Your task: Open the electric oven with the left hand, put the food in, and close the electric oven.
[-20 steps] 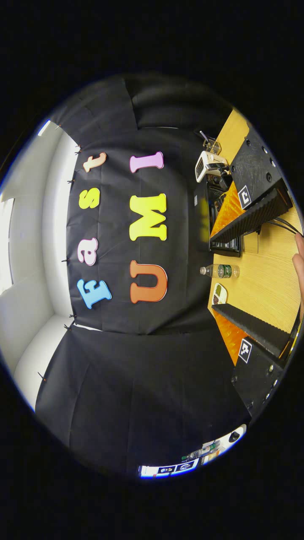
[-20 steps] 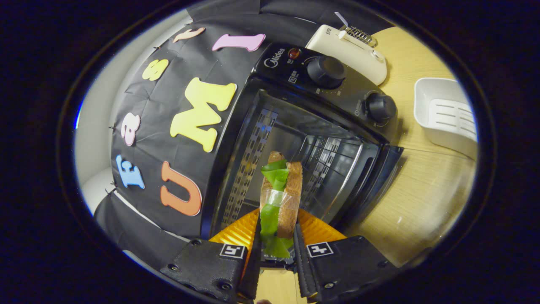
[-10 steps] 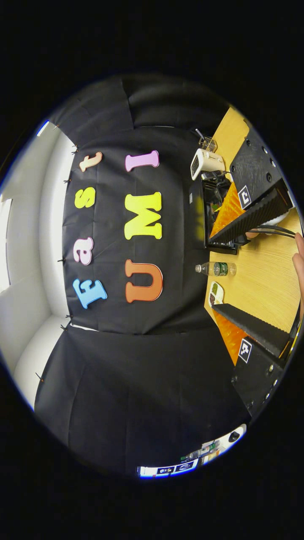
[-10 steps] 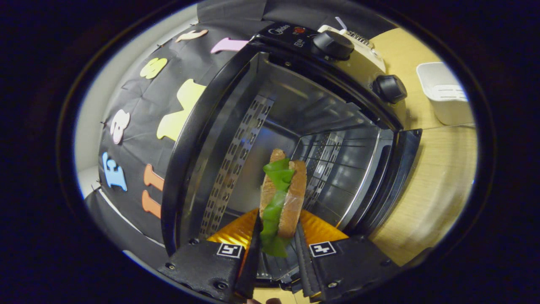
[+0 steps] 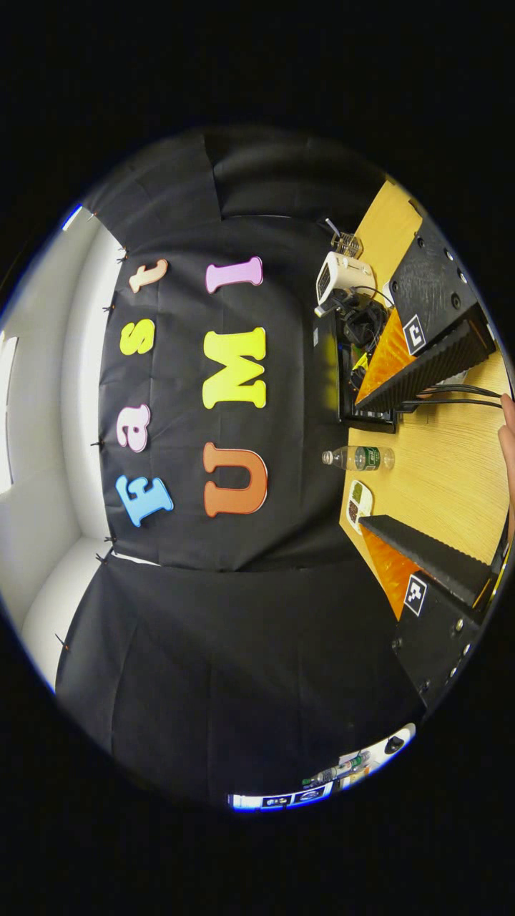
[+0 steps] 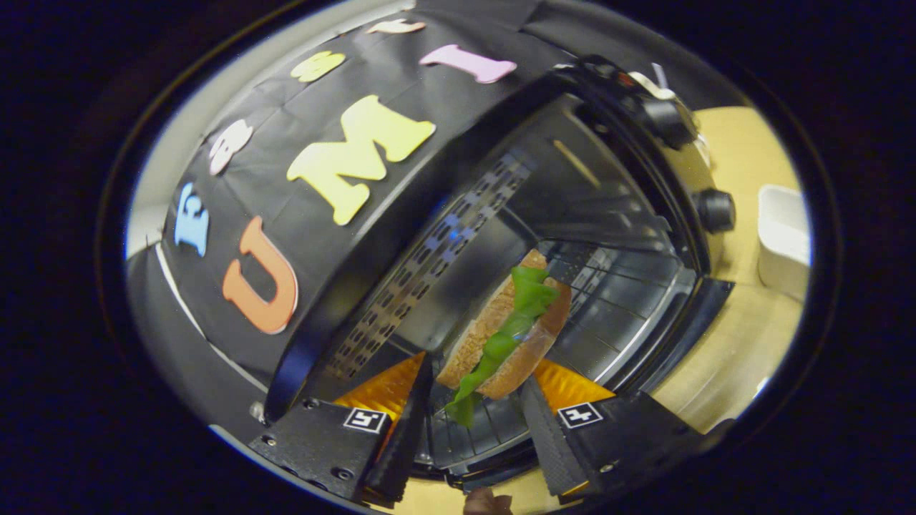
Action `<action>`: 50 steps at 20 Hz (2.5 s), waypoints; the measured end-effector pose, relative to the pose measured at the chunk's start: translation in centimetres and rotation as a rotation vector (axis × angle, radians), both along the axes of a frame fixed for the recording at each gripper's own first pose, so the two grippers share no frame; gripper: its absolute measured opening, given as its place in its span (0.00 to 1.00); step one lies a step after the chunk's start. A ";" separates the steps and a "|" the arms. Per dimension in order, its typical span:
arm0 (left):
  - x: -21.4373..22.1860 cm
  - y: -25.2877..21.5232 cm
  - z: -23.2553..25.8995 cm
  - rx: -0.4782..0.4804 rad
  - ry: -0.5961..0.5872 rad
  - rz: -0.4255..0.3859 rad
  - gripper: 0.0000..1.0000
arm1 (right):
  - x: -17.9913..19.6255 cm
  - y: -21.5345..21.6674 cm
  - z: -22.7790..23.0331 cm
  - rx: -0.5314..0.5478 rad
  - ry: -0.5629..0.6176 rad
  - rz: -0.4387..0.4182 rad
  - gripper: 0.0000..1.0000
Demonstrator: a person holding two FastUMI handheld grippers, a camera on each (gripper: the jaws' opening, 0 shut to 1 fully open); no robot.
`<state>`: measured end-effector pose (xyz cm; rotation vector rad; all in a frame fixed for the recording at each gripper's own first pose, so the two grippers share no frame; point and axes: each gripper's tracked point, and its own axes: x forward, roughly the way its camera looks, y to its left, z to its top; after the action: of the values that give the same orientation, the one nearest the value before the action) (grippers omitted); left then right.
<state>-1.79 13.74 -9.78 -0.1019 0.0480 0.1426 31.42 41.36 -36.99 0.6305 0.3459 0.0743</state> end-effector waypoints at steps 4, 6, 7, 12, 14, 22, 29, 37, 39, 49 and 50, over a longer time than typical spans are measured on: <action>0.3 0.3 -1.0 -0.038 0.017 0.002 0.95 | -0.7 1.1 -1.6 -0.301 0.079 0.146 0.90; 0.0 0.6 -1.3 -0.049 0.030 0.008 0.95 | -1.2 0.9 -2.1 -0.465 0.114 0.204 0.94; 0.0 0.6 -1.4 -0.052 0.031 0.008 0.95 | -1.6 0.9 -2.3 -0.518 0.130 0.237 0.97; -0.1 0.6 -1.8 -0.064 0.023 0.003 0.95 | -3.6 -0.4 -2.3 -0.636 0.226 0.294 0.98; -0.3 0.6 -1.7 -0.081 0.020 -0.003 0.95 | -4.4 -0.6 -2.4 -0.646 0.271 0.347 0.97; 0.6 0.0 -1.9 -0.065 0.033 0.001 0.92 | -9.6 -1.2 1.9 -0.621 0.293 0.558 0.97; 3.0 -2.5 -1.3 -0.031 0.051 -0.049 0.92 | -14.3 -7.0 12.3 -0.550 0.075 0.512 0.97; 7.2 -7.9 -3.9 -0.022 0.111 -0.146 0.92 | -20.0 -18.3 24.2 -0.554 -0.219 0.338 1.00; 8.1 -9.5 -5.7 -0.025 0.151 -0.168 0.92 | -20.9 -20.9 26.0 -0.546 -0.261 0.299 0.89; 11.1 -20.2 -17.1 -0.044 0.430 -0.346 0.93 | -26.0 -32.2 32.2 -0.573 -0.421 0.097 0.99; 11.2 -21.1 -18.3 -0.048 0.460 -0.357 0.93 | -26.3 -32.8 32.5 -0.575 -0.437 0.086 0.99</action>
<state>9.39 -7.36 -28.06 -0.1049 0.5257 -0.1948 5.10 8.53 -4.44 0.0205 -0.0375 0.1836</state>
